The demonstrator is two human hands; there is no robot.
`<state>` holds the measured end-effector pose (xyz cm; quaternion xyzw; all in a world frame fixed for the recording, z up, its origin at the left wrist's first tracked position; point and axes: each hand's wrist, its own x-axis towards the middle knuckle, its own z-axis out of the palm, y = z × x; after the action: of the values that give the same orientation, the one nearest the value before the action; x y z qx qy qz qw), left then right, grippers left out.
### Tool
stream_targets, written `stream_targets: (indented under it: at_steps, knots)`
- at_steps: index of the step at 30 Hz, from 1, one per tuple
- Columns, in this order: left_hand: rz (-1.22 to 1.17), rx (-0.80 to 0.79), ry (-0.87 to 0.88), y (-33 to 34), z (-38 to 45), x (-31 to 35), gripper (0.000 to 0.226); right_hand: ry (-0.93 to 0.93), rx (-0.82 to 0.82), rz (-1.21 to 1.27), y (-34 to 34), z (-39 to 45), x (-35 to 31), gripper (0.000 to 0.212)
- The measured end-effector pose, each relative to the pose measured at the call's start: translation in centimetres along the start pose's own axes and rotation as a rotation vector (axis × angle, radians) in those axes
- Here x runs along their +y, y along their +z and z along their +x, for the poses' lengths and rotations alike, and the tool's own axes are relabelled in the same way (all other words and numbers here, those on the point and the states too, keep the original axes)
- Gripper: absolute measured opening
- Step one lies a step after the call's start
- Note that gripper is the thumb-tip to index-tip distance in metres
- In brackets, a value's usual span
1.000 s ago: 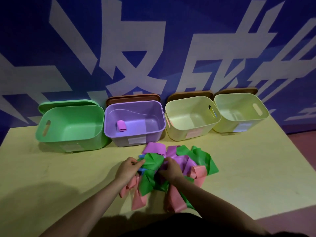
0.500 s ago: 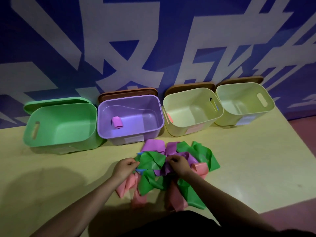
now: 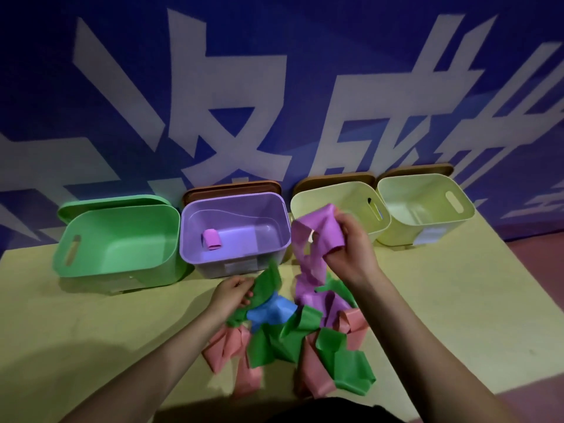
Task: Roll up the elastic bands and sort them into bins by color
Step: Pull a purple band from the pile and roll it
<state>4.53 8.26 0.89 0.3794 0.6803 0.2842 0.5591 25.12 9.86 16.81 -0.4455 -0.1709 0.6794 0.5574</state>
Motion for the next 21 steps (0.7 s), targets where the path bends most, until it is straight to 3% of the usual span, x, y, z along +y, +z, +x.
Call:
stream_targets:
  at_steps: [3, 8, 11, 14, 18, 21]
  knots:
    - [-0.100, 0.023, 0.020, -0.4, -1.5, 1.6, 0.021, 0.045, -0.103, 0.182, 2.0, -1.6, -1.0, 0.022]
    - [-0.347, 0.088, 0.151, -1.1, -4.9, 5.7, 0.030, -0.140, -0.294, -0.028, 3.5, -3.1, -1.6, 0.021]
    - [-0.428, 0.049, 0.241, -0.7, -7.7, 8.1, 0.037, -0.179, -0.374, -0.097, 3.5, -4.0, -1.1, 0.021]
    - [-0.439, -0.005, 0.269, 0.2, -10.4, 10.1, 0.044, -0.172, -0.396, -0.109, 3.6, -4.5, 0.4, 0.018]
    - [-0.444, 0.016, 0.309, 1.0, -11.7, 10.5, 0.040, -0.152, -0.332, -0.089, 3.6, -4.5, 2.7, 0.027]
    - [-0.537, -0.054, 0.278, 0.8, -11.8, 10.6, 0.039, -0.175, -0.273, -0.072, 3.6, -4.3, 3.6, 0.036]
